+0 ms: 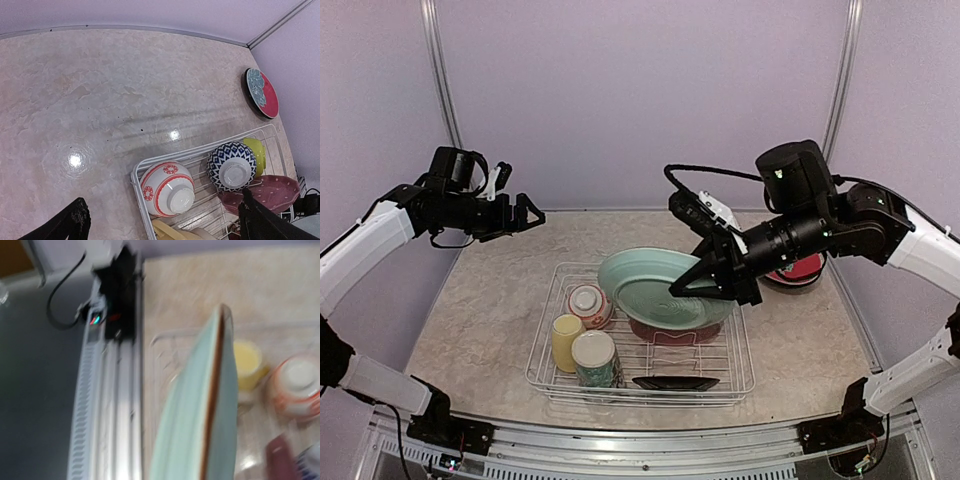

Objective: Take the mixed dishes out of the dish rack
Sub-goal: Place the plate with another plate.

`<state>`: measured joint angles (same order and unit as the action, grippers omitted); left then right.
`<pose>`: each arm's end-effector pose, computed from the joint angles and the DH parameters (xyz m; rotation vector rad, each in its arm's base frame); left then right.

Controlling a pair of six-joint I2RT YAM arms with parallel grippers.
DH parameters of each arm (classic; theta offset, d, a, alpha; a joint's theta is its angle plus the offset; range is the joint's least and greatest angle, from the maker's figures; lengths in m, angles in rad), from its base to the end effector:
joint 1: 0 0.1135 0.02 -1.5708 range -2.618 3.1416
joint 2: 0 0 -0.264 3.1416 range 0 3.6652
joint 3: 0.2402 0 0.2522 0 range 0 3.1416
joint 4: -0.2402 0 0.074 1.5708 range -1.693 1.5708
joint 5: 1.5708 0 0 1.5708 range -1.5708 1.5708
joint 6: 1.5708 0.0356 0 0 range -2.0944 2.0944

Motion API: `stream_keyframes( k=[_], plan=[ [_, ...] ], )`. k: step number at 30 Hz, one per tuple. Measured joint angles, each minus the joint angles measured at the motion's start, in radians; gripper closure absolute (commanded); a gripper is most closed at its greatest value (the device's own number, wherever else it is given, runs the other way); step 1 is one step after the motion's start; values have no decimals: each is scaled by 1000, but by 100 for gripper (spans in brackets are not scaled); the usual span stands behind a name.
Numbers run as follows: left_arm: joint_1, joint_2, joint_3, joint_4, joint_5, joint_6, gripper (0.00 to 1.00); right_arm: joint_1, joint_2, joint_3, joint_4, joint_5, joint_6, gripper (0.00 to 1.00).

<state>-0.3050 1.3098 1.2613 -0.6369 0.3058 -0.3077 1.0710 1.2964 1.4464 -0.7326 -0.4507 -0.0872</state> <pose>0.2667 -0.0952 0.3483 0.1649 2.3001 -0.6667 0.1159 0.2446 0.4052 -1.4714 1.7400 1.0323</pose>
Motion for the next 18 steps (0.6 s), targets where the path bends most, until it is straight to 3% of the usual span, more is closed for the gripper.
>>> stream_keyframes(
  k=[3,8,13,18],
  plan=[
    [0,0,0,0,0,0,1,0,-29,13,37,76,-2,100],
    [0,0,0,0,0,0,1,-3,-79,12,101,328,-20,100],
    [-2,0,0,0,0,0,1,-33,-96,-26,225,792,-80,100],
    [-6,0,0,0,0,0,1,-213,-3,-31,303,1108,-117,100]
  ],
)
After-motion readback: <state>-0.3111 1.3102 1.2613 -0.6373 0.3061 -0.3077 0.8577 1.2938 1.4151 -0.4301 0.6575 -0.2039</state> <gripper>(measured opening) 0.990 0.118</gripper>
